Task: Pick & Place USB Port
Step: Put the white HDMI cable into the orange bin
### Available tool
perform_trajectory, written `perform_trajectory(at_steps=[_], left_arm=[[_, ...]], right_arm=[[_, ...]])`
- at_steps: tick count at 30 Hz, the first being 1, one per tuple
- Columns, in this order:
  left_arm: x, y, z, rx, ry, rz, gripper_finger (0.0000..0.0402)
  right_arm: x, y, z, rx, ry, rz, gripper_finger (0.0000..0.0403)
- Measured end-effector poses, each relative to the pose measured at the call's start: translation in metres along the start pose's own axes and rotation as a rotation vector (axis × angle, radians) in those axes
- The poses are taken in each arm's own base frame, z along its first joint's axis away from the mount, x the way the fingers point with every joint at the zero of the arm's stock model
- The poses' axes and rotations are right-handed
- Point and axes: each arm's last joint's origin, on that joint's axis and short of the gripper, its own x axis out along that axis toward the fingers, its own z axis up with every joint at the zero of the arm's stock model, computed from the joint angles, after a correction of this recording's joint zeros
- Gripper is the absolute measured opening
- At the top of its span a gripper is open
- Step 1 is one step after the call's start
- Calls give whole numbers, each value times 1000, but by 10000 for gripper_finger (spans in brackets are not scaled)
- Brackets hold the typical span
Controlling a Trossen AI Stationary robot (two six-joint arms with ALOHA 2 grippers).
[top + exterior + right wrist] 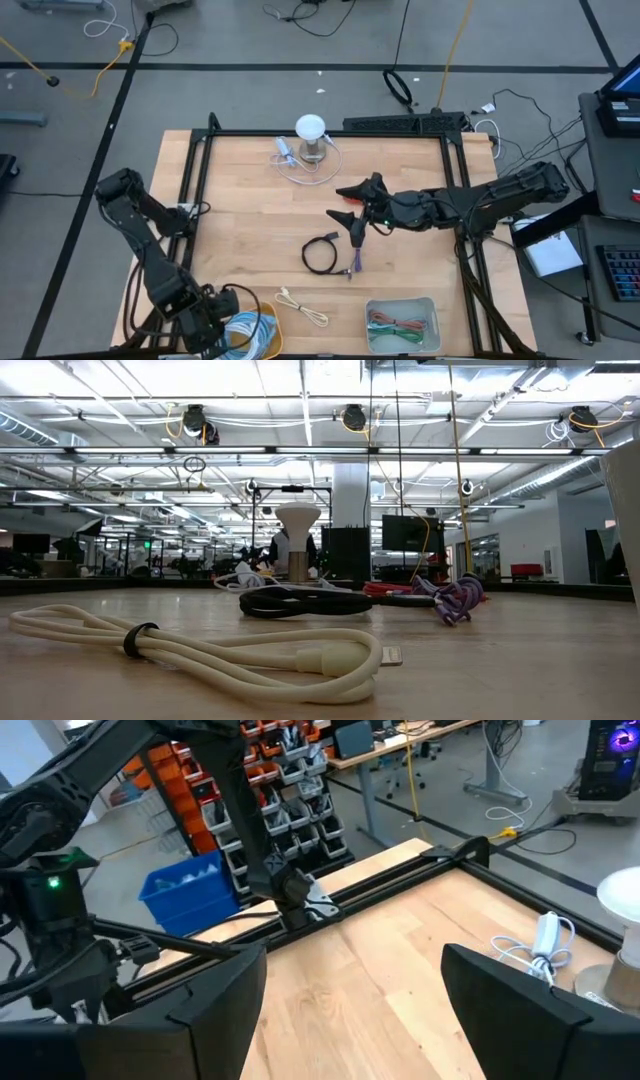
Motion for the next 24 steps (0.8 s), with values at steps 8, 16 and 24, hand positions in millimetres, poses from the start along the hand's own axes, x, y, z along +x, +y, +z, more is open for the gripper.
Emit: perform_trajectory(at_steps=[8, 16, 24], left_arm=[[0, 1, 6, -18, -24, 9, 35], [5, 1, 13, 15, -4, 12, 35], [37, -3, 14, 80, 72, 47, 35]], right_arm=[[-1, 1, -1, -6, 1, 4, 292], [-1, 2, -1, -7, 3, 6, 293], [-2, 3, -1, -1, 3, 13, 293]])
